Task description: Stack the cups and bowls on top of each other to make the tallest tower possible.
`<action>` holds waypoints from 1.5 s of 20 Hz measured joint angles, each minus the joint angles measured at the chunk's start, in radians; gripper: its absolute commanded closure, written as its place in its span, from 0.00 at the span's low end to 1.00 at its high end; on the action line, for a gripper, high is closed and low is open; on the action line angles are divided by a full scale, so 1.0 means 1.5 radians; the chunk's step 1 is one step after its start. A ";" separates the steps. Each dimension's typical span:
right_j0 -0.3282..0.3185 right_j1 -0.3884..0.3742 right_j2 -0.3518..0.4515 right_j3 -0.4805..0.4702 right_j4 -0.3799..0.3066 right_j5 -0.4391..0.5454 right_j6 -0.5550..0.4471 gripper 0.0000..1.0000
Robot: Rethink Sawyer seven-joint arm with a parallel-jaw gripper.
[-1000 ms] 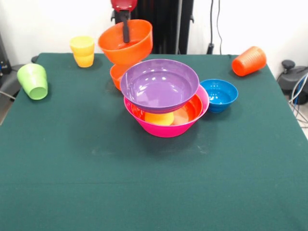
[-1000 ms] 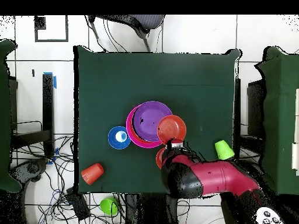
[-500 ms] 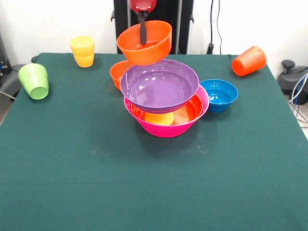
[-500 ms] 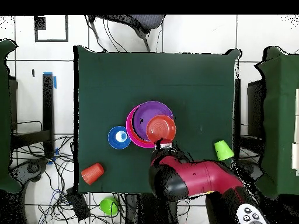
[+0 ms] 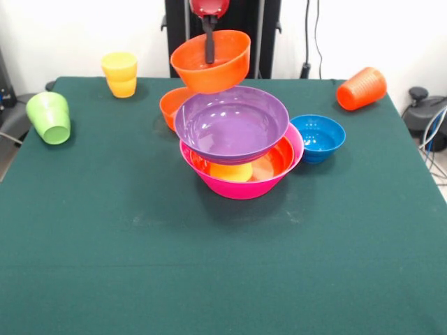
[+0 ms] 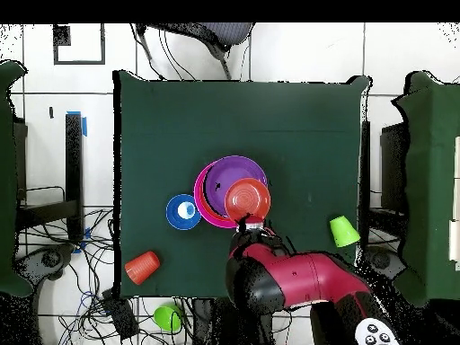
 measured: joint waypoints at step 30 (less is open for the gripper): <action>0.113 0.094 -0.169 0.000 0.001 -0.151 0.001 1.00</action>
